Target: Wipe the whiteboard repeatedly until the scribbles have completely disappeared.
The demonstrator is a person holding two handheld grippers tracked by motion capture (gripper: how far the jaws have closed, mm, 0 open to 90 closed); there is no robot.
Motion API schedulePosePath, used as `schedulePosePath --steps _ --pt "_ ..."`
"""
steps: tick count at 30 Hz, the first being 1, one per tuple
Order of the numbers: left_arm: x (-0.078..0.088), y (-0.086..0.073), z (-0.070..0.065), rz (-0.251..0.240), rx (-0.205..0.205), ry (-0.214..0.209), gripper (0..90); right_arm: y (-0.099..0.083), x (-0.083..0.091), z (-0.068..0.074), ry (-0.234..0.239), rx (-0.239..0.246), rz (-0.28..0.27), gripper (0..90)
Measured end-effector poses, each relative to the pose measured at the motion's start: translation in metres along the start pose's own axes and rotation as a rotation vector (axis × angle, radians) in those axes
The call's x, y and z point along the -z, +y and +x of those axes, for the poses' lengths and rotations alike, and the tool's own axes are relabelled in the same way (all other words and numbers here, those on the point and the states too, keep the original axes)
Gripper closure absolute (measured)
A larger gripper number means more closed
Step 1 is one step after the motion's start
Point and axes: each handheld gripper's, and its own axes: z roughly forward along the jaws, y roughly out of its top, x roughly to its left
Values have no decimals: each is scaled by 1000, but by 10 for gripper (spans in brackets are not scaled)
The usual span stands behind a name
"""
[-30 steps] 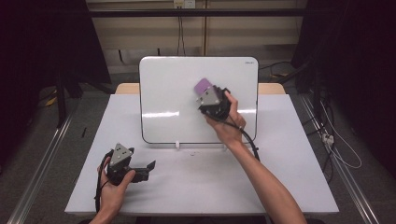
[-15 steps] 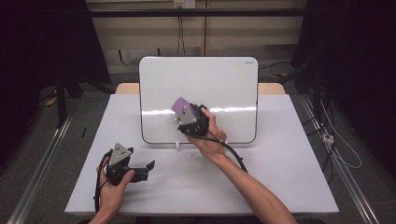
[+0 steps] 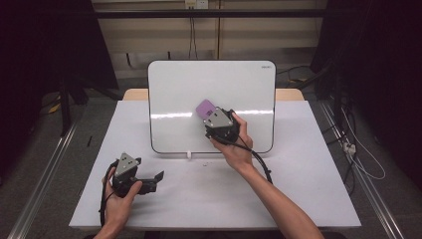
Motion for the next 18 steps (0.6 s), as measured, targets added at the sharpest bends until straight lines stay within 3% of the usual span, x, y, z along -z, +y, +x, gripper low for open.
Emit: schedulePosePath --steps 3,9,11,15,18 --pt "2 0 -1 -8 -2 -3 55 -7 3 -2 45 -55 -14 416" --pt "3 1 -3 -11 -7 1 56 -16 13 -3 88 -113 -53 416" --pt "3 1 -4 -13 -9 0 56 -19 16 -5 111 -161 -64 416" --pt "2 1 -4 -13 -9 0 56 -26 25 -12 123 -245 -113 416" --pt "2 1 -4 -13 -5 3 55 -32 30 -15 133 -280 -125 416"
